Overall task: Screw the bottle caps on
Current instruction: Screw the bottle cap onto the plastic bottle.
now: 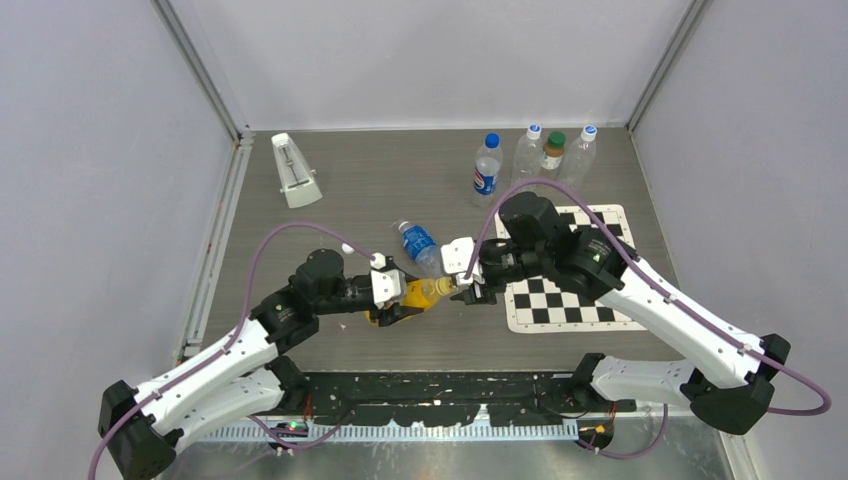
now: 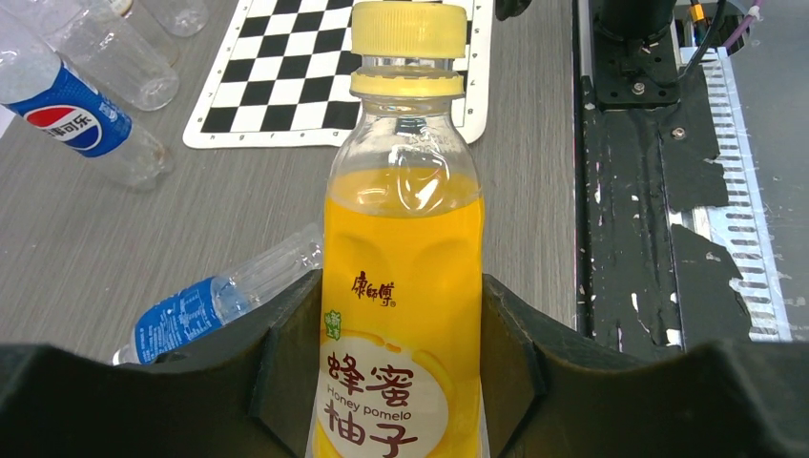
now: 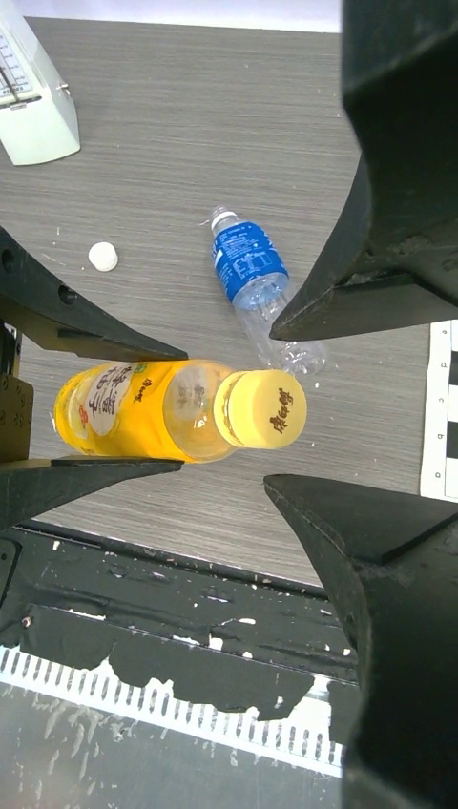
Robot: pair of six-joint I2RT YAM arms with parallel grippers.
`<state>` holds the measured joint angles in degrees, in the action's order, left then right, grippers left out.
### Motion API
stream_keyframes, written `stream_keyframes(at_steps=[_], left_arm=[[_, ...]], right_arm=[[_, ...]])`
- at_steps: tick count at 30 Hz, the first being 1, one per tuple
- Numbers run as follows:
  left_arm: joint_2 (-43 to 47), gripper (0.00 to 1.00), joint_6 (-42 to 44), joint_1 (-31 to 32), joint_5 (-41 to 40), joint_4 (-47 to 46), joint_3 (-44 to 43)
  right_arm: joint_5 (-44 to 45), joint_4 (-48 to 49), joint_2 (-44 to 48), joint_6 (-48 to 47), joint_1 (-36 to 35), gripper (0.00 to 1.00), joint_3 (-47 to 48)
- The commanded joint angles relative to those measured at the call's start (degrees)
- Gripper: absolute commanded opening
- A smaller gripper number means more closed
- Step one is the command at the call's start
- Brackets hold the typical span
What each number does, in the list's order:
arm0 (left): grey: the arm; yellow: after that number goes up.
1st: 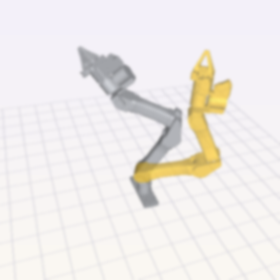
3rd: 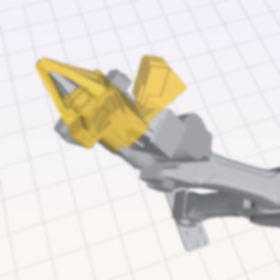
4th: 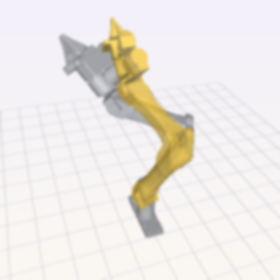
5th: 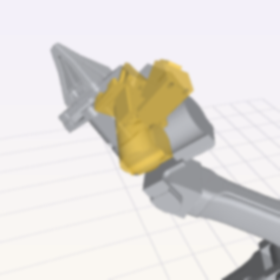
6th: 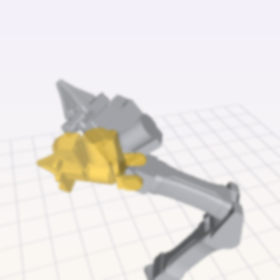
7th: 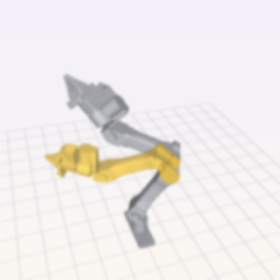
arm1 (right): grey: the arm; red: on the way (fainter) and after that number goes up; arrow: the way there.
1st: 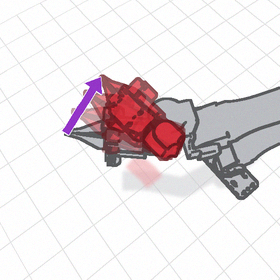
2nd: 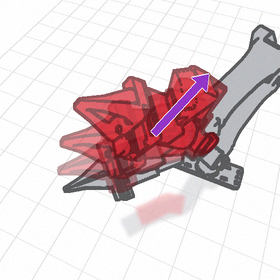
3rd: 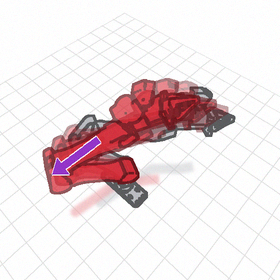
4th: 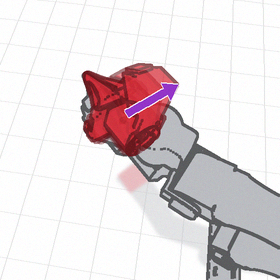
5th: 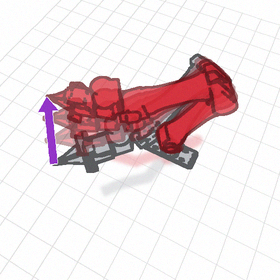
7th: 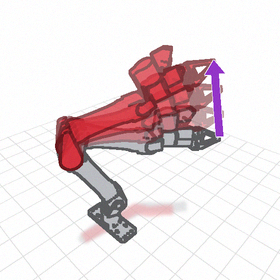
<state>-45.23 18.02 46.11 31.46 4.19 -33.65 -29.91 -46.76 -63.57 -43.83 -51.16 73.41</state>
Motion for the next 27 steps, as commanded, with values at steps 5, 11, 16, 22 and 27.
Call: stream_keyframes(at_steps=[5,11,16,22,27], left_arm=[[-0.08,0.00,-0.27,0.21,2.50,-1.55,-2.65],[-0.10,0.00,-0.35,0.20,2.94,-1.53,-2.66],[-0.06,0.00,-0.44,0.13,3.25,-1.64,-2.71],[0.39,0.00,-0.28,0.16,3.25,-1.63,-2.61],[0.91,0.00,0.19,0.16,2.76,-2.45,-2.22]], right_arm=[[-0.67,1.76,-0.14,0.09,-0.59,0.51,1.56],[-1.03,1.64,-0.54,0.20,-0.83,0.47,1.39],[-1.29,1.16,-1.08,0.24,-1.20,0.46,1.66],[-1.35,0.90,-1.47,0.67,-1.40,0.40,1.50],[-1.22,1.43,-1.94,3.96,-1.40,0.23,1.45]])
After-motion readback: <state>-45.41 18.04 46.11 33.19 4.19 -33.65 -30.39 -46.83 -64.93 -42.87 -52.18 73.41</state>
